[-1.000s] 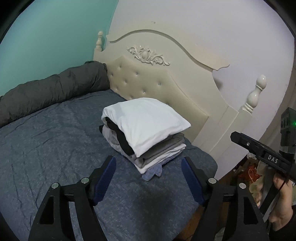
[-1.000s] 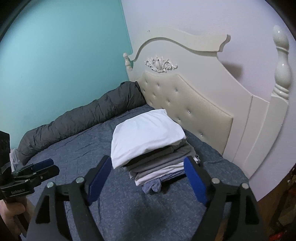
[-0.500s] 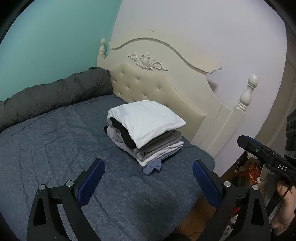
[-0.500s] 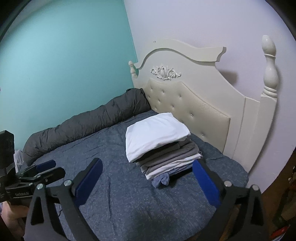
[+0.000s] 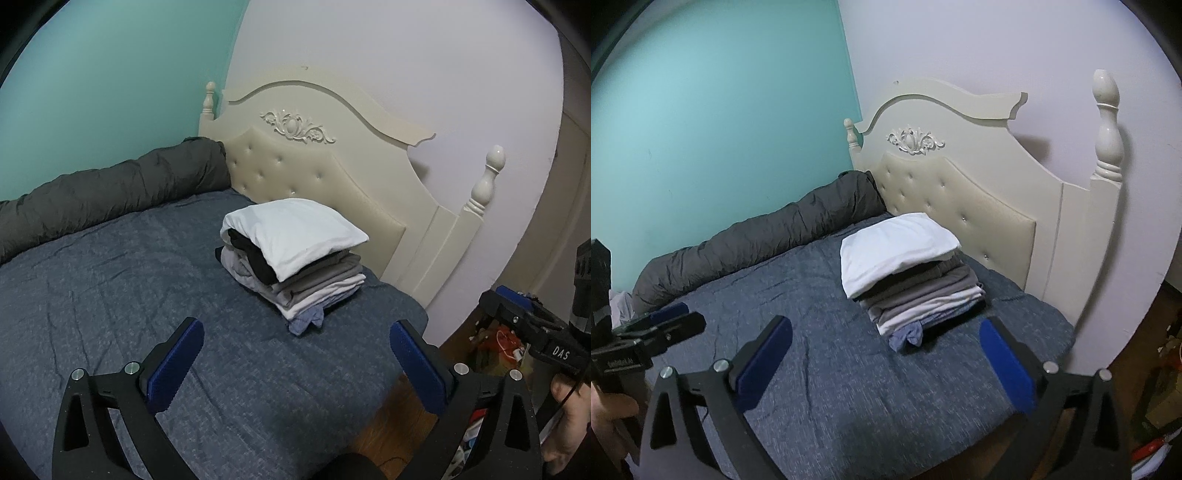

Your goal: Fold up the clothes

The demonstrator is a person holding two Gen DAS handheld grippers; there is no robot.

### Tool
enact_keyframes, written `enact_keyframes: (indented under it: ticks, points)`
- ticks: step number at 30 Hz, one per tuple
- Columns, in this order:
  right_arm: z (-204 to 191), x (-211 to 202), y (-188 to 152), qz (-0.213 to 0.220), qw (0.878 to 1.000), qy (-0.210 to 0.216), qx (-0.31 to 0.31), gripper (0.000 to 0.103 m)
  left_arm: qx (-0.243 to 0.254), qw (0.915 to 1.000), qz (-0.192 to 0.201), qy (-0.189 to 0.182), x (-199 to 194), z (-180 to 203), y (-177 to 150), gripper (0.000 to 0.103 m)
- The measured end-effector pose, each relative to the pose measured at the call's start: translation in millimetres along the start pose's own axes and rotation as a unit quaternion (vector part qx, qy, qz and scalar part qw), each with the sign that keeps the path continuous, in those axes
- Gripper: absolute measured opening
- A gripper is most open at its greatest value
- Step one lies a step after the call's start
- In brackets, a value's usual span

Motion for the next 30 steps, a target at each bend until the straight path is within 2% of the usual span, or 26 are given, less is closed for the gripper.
enact_keyframes:
  ticks: [9,30]
  points:
    - [-8,-14,-25,-0.005,1.000,-0.008,0.005,0.102,0.005,1.0000,-0.004,0.004,-13,-1,-22,0.103]
    - [-14,-30,-49,0.004,1.000,-0.029,0.006,0.103,0.014,0.9998,-0.001,0.017,-29,-12,-52,0.103]
Point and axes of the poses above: each gripper's, at about its wrist camera, not at the fingertips, and x roughly the way its jaws point, z to its right, y to its top, the point moved 6 cm from there along x, roughly the way its jaws point, and after that the axes turned 10 degrees about -x, right-handed, at the moved point
